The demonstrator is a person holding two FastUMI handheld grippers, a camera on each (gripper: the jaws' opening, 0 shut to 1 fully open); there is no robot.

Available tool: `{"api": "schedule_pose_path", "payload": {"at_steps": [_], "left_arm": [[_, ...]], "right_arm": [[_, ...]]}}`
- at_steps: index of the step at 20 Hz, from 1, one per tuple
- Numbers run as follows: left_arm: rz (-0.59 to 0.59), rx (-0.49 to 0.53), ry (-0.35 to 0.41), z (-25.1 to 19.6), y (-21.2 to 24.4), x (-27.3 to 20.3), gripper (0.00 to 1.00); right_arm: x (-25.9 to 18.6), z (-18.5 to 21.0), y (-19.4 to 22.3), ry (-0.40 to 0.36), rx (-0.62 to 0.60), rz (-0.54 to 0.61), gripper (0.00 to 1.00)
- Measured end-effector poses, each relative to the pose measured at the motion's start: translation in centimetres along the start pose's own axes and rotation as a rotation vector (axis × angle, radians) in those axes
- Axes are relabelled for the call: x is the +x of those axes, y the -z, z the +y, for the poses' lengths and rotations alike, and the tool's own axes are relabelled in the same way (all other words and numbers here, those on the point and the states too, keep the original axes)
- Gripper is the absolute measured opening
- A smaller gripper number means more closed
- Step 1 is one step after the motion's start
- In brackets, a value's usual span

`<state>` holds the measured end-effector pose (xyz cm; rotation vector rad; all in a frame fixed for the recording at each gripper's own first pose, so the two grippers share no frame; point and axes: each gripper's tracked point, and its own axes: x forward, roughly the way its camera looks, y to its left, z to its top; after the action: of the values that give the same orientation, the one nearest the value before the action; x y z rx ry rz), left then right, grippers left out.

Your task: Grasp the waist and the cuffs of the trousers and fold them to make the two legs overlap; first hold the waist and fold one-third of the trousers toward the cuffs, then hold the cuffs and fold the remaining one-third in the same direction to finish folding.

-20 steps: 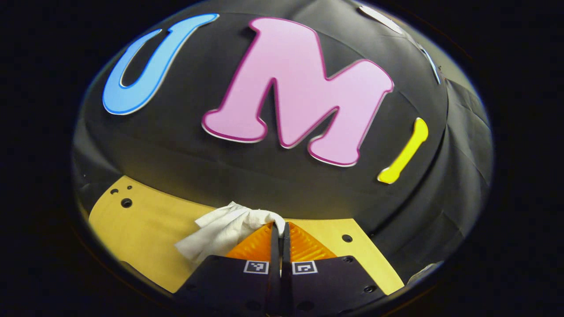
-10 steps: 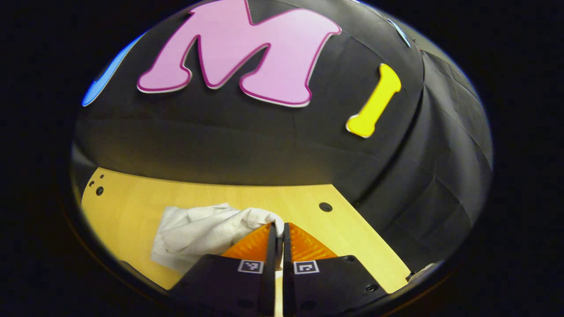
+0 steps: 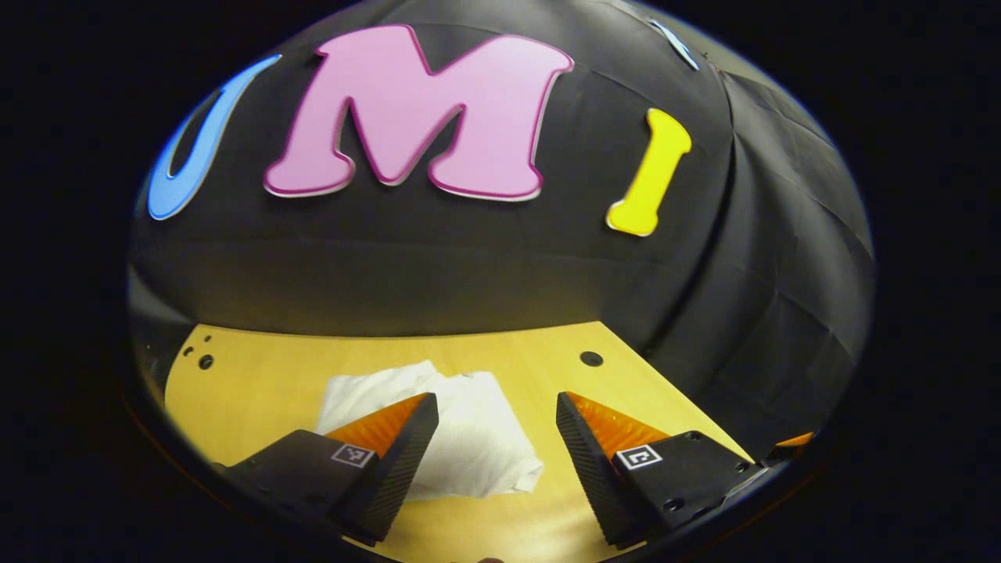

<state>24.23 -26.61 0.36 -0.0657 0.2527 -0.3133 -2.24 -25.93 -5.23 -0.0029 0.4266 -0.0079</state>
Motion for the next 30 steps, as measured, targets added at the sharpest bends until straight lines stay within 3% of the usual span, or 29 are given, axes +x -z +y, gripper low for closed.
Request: {"api": "schedule_pose_path", "payload": {"at_steps": [3,6,10,14,22,25,30], "left_arm": [[-0.036,0.011,-0.102,4.7,-1.1,-5.3,0.96],[-0.083,-0.041,-0.181,8.8,-2.1,-11.7,0.96],[-0.155,-0.123,-0.311,13.8,0.3,-22.9,0.96],[-0.111,-0.080,-0.327,14.2,4.6,-28.4,0.96],[-0.165,-0.062,-0.405,15.4,11.4,-39.2,0.96],[-0.146,-0.127,-0.431,16.0,13.9,-41.4,0.96],[-0.134,-0.129,-0.439,16.9,14.4,-42.3,0.96]], "right_arm": [[-0.3,0.8,-1.4,-0.020,0.005,-0.023,0.99],[-0.9,2.8,-3.6,-0.050,-0.006,-0.067,0.99],[-4.2,7.4,-6.3,-0.101,-0.012,-0.152,0.99],[-8.5,11.3,-6.6,-0.155,0.057,-0.217,0.99],[-15.5,17.4,-0.2,-0.199,-0.072,-0.226,0.99],[-16.8,18.8,1.8,-0.212,-0.099,-0.202,1.00],[-17.7,19.3,2.8,-0.204,-0.086,-0.199,1.00]]}}
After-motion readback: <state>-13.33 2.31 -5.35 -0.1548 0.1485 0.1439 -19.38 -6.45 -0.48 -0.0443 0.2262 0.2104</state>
